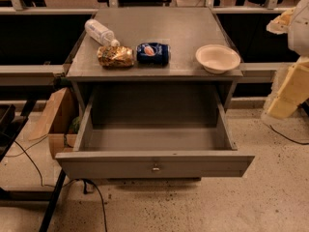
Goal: Place orange can into top drawer
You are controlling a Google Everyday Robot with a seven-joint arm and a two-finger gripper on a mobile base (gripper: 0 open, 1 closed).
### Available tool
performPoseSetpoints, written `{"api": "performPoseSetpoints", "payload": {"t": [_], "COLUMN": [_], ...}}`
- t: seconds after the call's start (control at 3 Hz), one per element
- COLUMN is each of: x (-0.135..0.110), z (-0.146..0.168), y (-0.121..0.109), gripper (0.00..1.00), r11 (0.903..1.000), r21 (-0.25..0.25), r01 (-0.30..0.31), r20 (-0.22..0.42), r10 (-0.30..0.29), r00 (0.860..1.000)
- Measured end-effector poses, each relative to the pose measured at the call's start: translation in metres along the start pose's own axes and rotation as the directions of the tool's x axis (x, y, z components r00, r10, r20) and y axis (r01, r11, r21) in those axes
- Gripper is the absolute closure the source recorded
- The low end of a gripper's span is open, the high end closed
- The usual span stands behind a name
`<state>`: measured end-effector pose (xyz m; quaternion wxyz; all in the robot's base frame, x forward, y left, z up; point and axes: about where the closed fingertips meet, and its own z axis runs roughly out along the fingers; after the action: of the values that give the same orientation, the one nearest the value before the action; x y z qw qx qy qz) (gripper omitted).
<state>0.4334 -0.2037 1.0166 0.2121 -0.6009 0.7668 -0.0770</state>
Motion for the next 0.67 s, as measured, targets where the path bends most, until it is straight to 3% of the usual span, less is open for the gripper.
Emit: {"api": "performPoseSetpoints", "payload": {"t": [0.67], "x": [-0.0059], "z": [-0.0037], "y": [-0.0052], "gripper": [0.00], "r11": [0.9999], "r21": [0.008], "r01": [-0.011], "r20": [0.032], "r10": [0.011], "r00": [0.999]}}
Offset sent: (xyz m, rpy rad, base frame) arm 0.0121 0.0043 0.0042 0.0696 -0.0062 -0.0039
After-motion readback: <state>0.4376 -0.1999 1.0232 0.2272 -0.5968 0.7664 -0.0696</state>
